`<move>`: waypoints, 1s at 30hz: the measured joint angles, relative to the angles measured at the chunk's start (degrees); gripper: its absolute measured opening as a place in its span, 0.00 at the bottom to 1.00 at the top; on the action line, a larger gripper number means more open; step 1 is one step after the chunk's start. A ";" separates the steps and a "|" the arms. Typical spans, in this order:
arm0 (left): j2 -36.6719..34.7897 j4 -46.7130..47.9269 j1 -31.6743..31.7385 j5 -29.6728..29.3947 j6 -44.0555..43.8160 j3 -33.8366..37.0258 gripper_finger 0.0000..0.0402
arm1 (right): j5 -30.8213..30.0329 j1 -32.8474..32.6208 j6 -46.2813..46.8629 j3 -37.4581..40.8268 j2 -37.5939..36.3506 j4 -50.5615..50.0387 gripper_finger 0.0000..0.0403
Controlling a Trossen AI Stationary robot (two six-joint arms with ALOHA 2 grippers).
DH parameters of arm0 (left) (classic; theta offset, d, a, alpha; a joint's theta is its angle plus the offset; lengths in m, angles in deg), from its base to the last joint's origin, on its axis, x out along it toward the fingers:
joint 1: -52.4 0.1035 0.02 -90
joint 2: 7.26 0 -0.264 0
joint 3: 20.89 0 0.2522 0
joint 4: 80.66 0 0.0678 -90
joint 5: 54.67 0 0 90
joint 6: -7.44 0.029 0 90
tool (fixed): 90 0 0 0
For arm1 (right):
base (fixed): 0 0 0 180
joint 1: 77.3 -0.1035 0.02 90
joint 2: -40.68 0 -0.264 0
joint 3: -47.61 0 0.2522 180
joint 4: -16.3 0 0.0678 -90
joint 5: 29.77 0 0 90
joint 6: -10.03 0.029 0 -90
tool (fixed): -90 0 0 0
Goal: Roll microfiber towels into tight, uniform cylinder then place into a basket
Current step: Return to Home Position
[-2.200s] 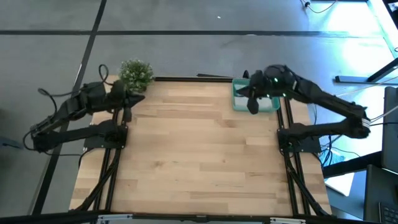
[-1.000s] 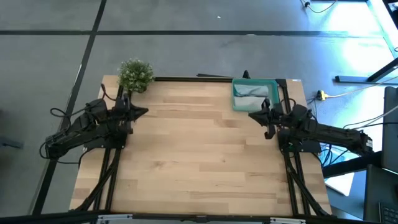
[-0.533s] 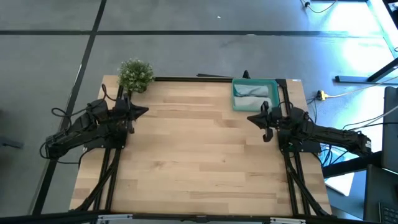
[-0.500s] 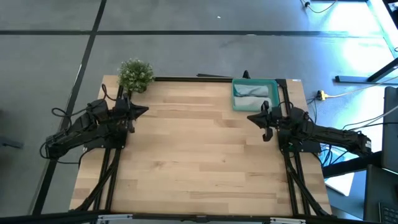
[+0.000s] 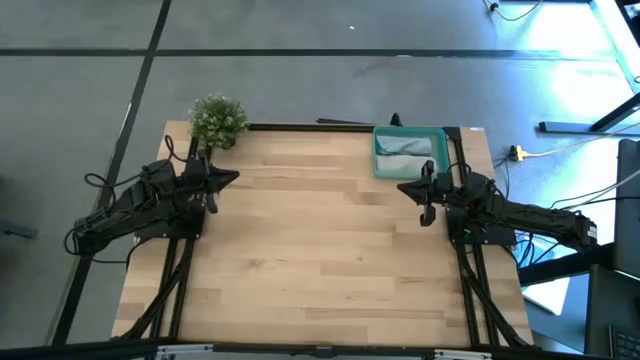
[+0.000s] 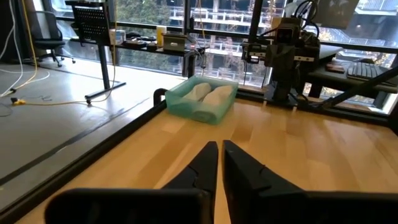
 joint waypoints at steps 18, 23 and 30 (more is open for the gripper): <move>0.01 -0.02 -0.02 -0.07 0.13 0.00 0.04 | -0.04 0.00 -0.05 0.00 -14.40 -5.49 0.05; 0.00 -0.09 0.00 -0.11 0.15 0.00 0.07 | -0.02 0.02 -0.05 -0.04 -13.91 -2.87 0.05; 0.02 -0.20 0.00 -0.09 0.15 0.00 0.07 | -0.04 0.02 -0.05 -0.02 -13.68 -3.48 0.05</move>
